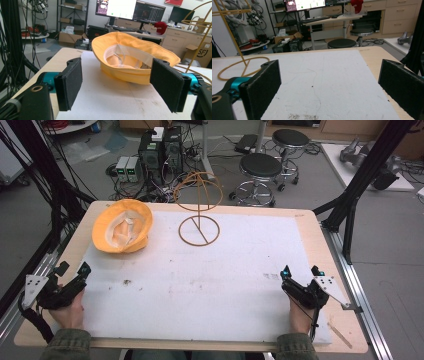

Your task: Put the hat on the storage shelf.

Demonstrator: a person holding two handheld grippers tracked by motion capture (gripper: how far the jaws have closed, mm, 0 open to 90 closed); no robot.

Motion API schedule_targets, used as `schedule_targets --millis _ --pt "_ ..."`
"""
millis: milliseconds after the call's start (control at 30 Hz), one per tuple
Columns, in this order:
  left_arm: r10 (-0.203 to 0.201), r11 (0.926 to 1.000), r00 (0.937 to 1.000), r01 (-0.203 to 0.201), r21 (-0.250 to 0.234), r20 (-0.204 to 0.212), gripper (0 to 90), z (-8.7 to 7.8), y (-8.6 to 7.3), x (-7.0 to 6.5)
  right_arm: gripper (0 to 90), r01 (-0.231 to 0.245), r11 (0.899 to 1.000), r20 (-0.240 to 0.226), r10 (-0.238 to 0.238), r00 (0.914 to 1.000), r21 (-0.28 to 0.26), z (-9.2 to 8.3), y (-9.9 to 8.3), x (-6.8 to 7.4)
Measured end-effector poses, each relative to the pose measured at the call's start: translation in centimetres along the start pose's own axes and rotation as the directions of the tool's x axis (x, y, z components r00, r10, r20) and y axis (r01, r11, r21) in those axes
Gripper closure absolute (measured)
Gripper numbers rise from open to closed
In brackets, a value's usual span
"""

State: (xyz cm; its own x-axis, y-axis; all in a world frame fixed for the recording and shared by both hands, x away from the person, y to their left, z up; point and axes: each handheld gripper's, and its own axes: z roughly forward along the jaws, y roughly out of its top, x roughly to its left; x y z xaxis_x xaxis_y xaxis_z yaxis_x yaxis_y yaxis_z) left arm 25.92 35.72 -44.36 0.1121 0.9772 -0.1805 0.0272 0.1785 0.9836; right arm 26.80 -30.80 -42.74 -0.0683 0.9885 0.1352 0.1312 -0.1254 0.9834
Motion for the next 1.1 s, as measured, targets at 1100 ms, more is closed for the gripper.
schedule_targets --millis 1100 --pt "0.005 0.9984 0.9988 -0.007 0.056 0.048 18.7 2.8 5.5 -1.9 3.3 -0.023 1.000 0.017 0.023 0.9996 -0.009 0.0 0.1 -0.6"
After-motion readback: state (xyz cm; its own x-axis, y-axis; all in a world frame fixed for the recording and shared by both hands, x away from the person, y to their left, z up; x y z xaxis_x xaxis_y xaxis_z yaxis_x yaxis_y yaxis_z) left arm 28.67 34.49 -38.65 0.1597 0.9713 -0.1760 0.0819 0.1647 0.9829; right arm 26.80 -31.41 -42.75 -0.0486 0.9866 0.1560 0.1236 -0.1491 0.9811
